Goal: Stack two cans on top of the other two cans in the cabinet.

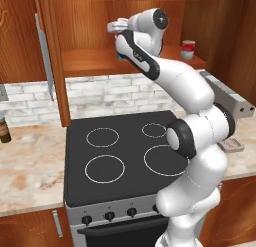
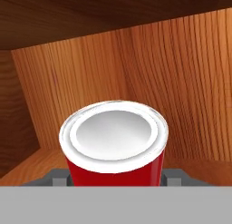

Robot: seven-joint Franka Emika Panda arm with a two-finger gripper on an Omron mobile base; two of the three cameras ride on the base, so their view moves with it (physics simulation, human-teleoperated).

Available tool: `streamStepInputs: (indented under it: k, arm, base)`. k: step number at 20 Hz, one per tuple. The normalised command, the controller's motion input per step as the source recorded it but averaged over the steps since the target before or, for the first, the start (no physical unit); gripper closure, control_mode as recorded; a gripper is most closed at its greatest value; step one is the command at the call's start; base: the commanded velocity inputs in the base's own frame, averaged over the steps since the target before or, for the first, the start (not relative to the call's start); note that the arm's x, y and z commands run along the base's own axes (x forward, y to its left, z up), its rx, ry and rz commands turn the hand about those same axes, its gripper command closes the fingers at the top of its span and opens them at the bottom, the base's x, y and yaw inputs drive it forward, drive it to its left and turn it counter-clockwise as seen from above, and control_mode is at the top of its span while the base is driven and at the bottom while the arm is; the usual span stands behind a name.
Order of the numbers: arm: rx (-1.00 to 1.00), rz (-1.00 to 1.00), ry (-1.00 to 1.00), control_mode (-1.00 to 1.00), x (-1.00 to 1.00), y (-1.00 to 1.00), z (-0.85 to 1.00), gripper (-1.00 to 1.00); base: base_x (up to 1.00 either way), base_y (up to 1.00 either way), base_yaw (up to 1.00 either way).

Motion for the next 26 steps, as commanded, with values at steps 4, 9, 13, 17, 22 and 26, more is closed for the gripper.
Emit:
streamStepInputs:
  k: [4, 9, 13, 17, 22, 26]
  arm:
    - [0.0, 0.0, 0.0, -1.0, -0.11, -0.09, -0.12, 1.0]
    - [0.0, 0.0, -0.01, -1.0, -0.08, -0.09, -0.11, 1.0]
    - [0.0, 0.0, -0.01, -1.0, 0.0, -0.05, -0.09, 1.0]
    - [0.0, 0.0, -0.01, -1.0, 0.04, -0.01, 0.0, 1.0]
    - [0.0, 0.0, 0.0, -1.0, 0.09, 0.0, -0.01, 1.0]
    - [0.0, 0.0, 0.01, -1.0, 0.14, 0.02, -0.03, 1.0]
  base:
    - [0.0, 0.0, 0.0]
    - [0.0, 0.0, 0.0]
    - [0.0, 0.0, 0.0]
    - [0.0, 0.0, 0.0]
    - [0.0, 0.0, 0.0]
    - [0.0, 0.0, 0.0]
